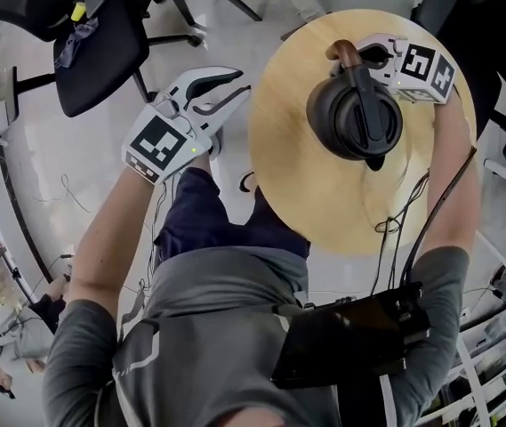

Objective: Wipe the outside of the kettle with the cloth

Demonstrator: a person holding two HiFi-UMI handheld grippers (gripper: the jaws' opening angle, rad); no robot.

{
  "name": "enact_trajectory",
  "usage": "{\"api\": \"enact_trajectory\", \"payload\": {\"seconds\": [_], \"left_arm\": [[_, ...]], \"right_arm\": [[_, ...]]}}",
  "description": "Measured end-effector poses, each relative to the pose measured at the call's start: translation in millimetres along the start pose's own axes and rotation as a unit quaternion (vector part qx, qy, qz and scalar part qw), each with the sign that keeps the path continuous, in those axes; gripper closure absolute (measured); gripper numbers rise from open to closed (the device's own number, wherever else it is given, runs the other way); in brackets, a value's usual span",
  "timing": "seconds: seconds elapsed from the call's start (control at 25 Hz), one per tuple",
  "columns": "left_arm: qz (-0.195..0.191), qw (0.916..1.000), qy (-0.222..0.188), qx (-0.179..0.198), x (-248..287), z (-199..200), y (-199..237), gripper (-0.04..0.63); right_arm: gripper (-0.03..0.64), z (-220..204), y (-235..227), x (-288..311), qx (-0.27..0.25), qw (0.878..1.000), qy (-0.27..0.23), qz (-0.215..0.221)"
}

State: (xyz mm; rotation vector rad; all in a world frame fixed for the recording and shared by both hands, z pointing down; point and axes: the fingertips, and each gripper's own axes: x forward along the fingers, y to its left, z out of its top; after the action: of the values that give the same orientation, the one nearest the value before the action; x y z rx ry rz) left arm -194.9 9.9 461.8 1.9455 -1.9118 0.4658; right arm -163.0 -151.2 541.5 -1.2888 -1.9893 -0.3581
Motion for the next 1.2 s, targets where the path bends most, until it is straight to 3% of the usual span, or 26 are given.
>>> {"api": "enact_trajectory", "payload": {"seconds": [0.12,0.2,0.32,0.52,0.64,1.04,1.2], "left_arm": [[-0.003,0.9999,-0.015,0.000,-1,18,-1,0.506],[-0.002,0.9995,-0.029,-0.010,-2,32,-1,0.511],[-0.015,0.9980,-0.053,-0.031,-1,59,2,0.520],[-0.033,0.9960,-0.075,-0.035,-3,100,2,0.536],[-0.057,0.9927,-0.103,-0.025,-8,131,-6,0.548],[-0.160,0.9757,-0.145,0.034,-23,216,-35,0.584],[-0.200,0.9669,-0.155,0.034,-29,238,-43,0.586]], "right_arm": [[0.565,-8,-5,-30,0.053,0.996,-0.022,-0.069],[0.565,-7,-4,-53,0.098,0.987,-0.051,-0.117],[0.565,6,1,-89,0.172,0.962,-0.108,-0.184],[0.565,29,27,-139,0.229,0.916,-0.156,-0.288],[0.563,35,53,-167,0.268,0.878,-0.178,-0.354],[0.563,80,151,-257,0.345,0.728,-0.240,-0.541],[0.563,107,188,-281,0.345,0.686,-0.238,-0.595]]}}
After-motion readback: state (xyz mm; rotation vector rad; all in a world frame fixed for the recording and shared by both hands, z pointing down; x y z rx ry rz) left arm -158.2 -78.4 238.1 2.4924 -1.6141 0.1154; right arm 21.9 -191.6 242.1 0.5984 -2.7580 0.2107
